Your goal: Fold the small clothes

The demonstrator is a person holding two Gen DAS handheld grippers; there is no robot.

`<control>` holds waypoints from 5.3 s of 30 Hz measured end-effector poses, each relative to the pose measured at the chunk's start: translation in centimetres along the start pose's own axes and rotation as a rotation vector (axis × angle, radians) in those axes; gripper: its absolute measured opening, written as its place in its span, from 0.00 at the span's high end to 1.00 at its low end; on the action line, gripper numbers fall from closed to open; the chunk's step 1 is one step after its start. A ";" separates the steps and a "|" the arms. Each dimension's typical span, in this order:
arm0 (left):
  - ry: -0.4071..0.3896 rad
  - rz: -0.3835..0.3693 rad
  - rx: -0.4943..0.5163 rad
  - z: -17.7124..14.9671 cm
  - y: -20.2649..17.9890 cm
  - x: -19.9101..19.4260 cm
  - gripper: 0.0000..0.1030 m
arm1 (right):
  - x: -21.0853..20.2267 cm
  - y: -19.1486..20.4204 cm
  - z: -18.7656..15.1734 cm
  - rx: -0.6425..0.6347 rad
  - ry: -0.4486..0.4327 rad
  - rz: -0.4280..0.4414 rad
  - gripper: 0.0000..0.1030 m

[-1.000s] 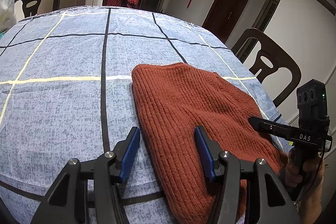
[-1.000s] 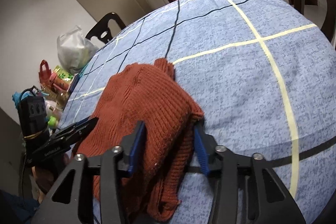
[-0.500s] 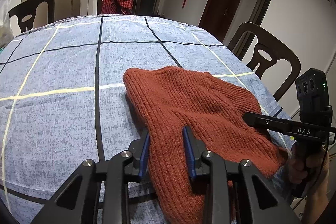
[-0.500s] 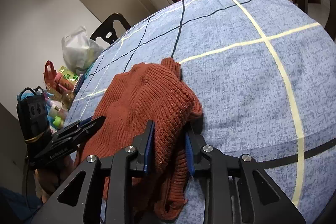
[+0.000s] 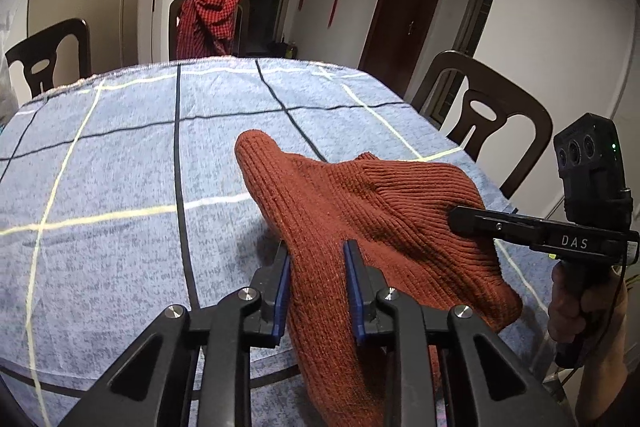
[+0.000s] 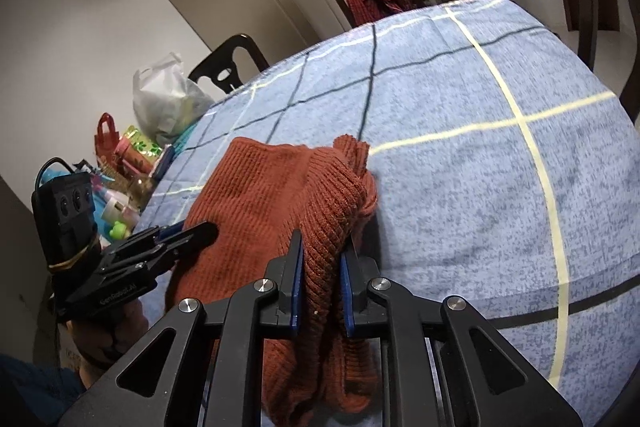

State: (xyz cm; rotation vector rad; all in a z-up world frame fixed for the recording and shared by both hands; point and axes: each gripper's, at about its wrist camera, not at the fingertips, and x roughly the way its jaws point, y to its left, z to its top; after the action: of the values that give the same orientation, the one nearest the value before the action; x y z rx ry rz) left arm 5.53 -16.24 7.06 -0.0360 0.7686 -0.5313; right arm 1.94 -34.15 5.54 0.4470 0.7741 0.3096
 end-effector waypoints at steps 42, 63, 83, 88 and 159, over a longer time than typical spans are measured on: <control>0.018 0.212 -0.158 0.8 17.7 -1.5 0.70 | 15.8 5.3 6.5 -0.019 0.181 0.108 0.75; -0.019 0.252 -0.120 -4.2 12.2 -4.2 0.71 | 13.1 8.8 0.4 -0.342 0.205 0.022 0.81; -0.007 0.311 -0.124 -1.1 12.4 -3.0 0.71 | 15.6 7.9 6.0 -0.276 0.138 -0.026 0.81; -0.009 0.355 -0.140 -2.8 11.7 -4.9 0.71 | 11.5 10.5 3.5 -0.370 0.103 0.010 0.81; 0.081 0.491 -0.179 -9.2 11.3 -5.3 0.42 | 10.7 9.9 -4.7 -0.516 0.195 -0.227 0.59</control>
State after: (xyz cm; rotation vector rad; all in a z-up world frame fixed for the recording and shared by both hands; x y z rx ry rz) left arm 1.23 -2.45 1.39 0.0096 0.8672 0.0033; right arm 4.72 -19.78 1.13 -0.1595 0.8895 0.3291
